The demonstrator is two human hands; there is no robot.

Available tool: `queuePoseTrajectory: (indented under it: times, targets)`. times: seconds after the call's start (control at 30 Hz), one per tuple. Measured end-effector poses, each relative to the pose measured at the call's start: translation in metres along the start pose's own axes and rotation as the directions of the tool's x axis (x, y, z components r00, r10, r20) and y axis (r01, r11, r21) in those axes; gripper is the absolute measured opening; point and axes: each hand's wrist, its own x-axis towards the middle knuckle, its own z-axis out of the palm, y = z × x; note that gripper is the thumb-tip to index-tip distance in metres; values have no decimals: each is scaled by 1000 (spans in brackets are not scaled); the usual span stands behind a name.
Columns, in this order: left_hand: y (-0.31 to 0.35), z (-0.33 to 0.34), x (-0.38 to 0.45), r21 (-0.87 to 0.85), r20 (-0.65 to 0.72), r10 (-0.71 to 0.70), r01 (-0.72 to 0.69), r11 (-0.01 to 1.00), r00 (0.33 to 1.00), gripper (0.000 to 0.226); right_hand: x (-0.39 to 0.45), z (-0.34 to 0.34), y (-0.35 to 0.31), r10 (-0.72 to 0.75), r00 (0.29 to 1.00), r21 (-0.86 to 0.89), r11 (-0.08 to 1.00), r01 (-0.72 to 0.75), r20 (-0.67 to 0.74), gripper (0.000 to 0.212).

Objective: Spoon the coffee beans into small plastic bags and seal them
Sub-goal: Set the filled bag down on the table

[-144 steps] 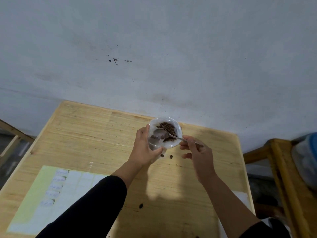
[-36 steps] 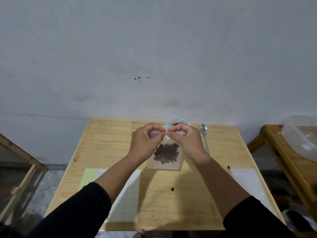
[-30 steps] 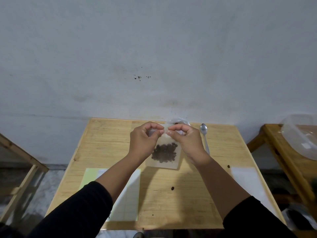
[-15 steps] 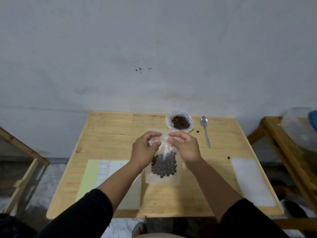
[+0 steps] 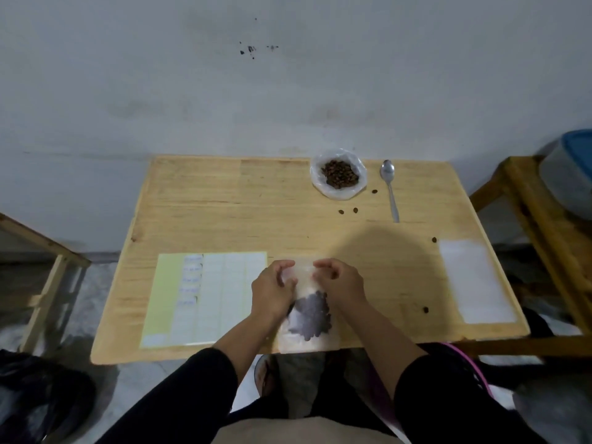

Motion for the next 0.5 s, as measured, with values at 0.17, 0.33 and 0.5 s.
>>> queuePoseTrajectory:
  times: [0.17, 0.33, 0.5]
  targets:
    - [1, 6, 10, 37, -19, 43, -42, 998, 999, 27, 10, 0, -1, -64, 998, -114, 992, 60, -27, 19]
    - [3, 9, 21, 84, -31, 96, -93, 992, 995, 30, 20, 2, 0, -127, 990, -200, 973, 112, -61, 22]
    - [1, 9, 25, 166, 14, 155, -155, 974, 988, 35, 24, 5, 5, -231, 970, -359, 914, 190, -75, 25]
